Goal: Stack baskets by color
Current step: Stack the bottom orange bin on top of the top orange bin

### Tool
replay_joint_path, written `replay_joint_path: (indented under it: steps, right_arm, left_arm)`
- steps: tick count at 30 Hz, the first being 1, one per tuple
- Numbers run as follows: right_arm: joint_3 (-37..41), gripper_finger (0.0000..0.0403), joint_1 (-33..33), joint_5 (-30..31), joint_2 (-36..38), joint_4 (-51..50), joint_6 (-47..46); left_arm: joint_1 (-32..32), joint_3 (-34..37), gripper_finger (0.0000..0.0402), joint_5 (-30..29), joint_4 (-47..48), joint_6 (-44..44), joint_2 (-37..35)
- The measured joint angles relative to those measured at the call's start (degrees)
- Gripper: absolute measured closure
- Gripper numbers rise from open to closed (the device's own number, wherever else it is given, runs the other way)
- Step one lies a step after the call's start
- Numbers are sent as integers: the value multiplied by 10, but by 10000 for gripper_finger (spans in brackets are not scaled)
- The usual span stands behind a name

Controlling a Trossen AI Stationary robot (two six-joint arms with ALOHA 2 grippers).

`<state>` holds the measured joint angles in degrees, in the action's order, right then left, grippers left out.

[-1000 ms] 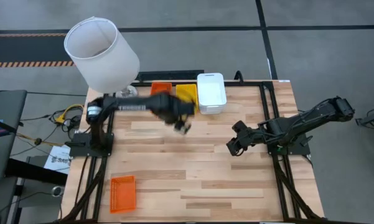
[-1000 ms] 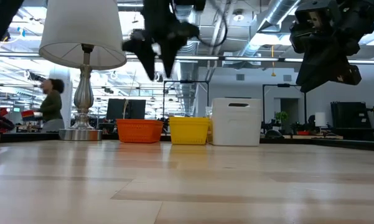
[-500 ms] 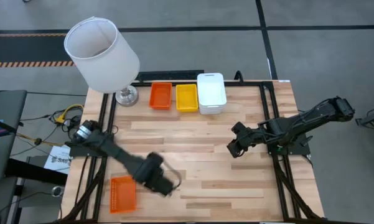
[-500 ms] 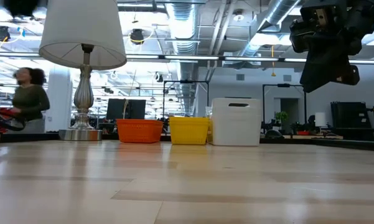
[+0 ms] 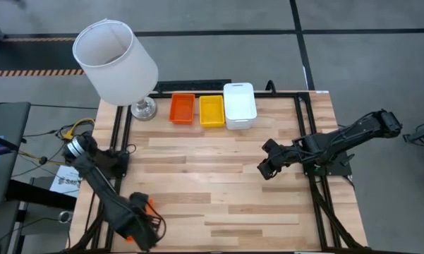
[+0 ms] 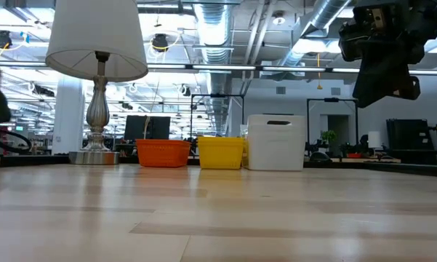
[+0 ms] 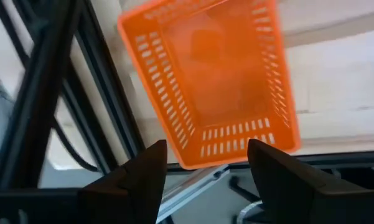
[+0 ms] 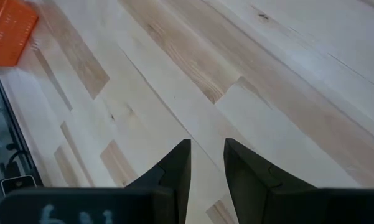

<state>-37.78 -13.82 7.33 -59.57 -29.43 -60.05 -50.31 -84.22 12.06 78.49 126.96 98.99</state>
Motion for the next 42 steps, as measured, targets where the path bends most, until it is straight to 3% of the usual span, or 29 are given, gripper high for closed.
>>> replay_joint_path:
  steps: [8, 18, 25, 28, 39, 42]
  right_arm:
    - [0, 285, 0, 0, 0, -1, 2]
    - [0, 285, 0, -8, 0, -1, 1]
    - [0, 285, 0, -13, 0, -2, 2]
    - [0, 285, 0, -14, 0, -2, 5]
    - [0, 285, 0, -16, 0, -3, 19]
    - [0, 285, 0, -18, 0, -3, 20]
  left_arm:
    - [-42, 153, 190, 21, -144, 124, -75]
    - [-44, 263, 190, 37, -250, 136, -91]
    - [-42, 301, 196, 45, -279, 141, -92]
    - [-42, 307, 224, 38, -284, 140, -92]
    - [-27, 321, 384, -13, -308, 107, -90]
    - [-6, 320, 396, -37, -332, 104, -90]
